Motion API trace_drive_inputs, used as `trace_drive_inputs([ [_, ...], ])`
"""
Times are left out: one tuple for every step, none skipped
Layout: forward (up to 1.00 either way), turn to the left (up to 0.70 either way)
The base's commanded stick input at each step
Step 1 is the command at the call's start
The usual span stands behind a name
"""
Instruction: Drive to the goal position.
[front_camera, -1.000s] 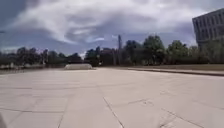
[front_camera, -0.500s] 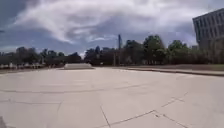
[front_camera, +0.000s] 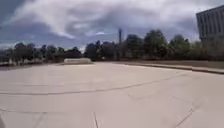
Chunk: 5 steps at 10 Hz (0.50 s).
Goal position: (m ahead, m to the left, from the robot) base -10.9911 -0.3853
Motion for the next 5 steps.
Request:
trace_drive_inputs([
  [0.27, -0.64],
  [0.19, -0.7],
  [0.12, -0.77],
  [0.04, -0.83],
  [0.0, -0.87],
])
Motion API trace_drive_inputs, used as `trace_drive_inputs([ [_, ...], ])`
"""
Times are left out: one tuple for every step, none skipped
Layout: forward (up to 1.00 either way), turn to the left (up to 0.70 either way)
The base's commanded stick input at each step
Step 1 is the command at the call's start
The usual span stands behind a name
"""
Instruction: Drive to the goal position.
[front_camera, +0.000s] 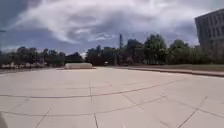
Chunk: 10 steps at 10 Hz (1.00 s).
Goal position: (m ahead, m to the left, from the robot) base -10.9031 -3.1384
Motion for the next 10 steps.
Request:
trace_drive_inputs([
  [0.0, -0.87],
  [0.0, -0.87],
  [0.0, -0.87],
  [0.0, -0.87],
  [0.0, -0.87],
  [0.0, -0.87],
  [0.0, -0.87],
  [0.0, -0.87],
  [0.0, -0.87],
  [0.0, -0.87],
])
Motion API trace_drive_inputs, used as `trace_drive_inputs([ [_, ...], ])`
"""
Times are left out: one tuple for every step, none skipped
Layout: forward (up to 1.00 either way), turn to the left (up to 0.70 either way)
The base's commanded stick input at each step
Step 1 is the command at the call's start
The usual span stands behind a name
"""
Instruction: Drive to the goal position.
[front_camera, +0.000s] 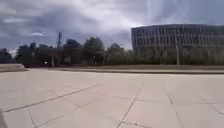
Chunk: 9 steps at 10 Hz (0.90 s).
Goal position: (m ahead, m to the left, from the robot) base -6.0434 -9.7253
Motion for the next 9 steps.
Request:
trace_drive_inputs([
  [0.0, -0.87],
  [0.0, -0.87],
  [0.0, -0.87],
  [0.0, -0.87],
  [0.0, -0.87],
  [0.0, -0.87],
  [0.0, -0.87],
  [0.0, -0.87],
  [0.0, -0.87],
])
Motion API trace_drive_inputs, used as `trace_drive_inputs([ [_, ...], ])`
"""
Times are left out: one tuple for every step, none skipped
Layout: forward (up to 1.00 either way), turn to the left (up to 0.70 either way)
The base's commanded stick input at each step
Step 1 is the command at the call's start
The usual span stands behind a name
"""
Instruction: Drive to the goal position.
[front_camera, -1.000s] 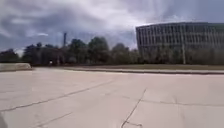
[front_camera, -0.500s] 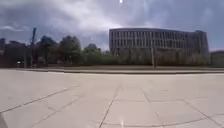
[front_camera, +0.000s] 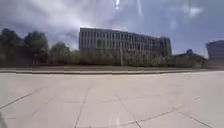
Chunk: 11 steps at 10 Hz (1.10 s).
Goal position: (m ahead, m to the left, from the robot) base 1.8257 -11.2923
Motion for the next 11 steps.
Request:
trace_drive_inputs([
  [0.0, -0.87],
  [0.0, -0.87],
  [0.0, -0.87],
  [0.0, -0.87],
  [0.0, -0.87],
  [0.0, -0.87],
  [0.0, -0.87],
  [0.0, -0.87],
  [0.0, -0.87],
  [0.0, -0.87],
  [0.0, -0.87],
])
